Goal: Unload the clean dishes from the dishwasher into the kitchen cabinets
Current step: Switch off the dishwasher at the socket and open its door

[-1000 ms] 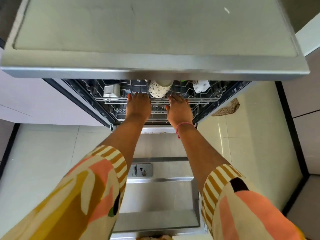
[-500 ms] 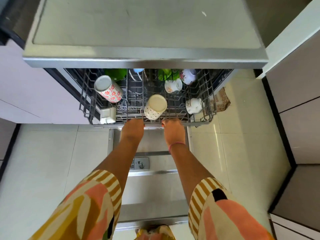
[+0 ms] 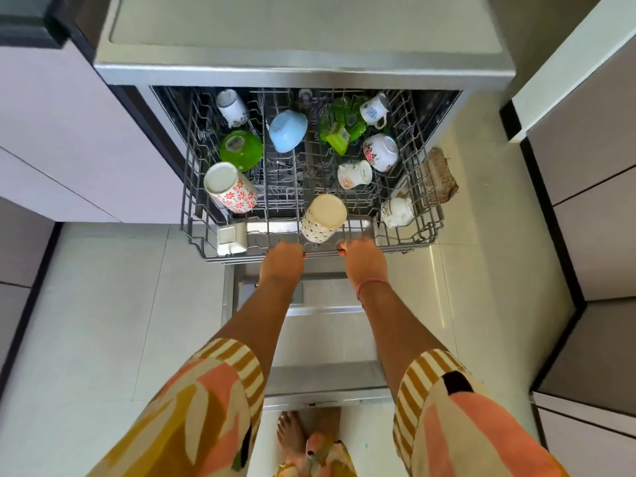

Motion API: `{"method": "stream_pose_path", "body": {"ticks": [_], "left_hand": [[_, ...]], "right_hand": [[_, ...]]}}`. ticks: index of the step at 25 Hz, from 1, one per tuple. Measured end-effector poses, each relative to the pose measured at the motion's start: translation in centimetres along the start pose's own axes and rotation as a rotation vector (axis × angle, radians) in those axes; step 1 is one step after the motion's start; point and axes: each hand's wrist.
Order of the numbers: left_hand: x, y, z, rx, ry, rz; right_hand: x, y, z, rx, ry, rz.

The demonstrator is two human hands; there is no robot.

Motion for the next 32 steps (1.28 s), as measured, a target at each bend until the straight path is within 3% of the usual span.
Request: {"method": "stream_pose_path", "body": {"ticks": [18, 32], "left_hand": [[0.8, 0.0, 0.1, 0.118, 0.061, -0.121], [0.1, -0.5, -3.8, 0.078, 0.185, -0.139]], "right_hand": [[1.8, 1.9, -1.6, -0.322, -0.061, 0.078], [2.2, 1.2, -5.9, -0.352, 0.047, 0.127]]}}
Point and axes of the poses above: each hand's wrist, its own z-axis away from the middle knuckle, its own x-axis out of the palm, y = z × x, and after that the axes turned 11 degrees about y, right-handed
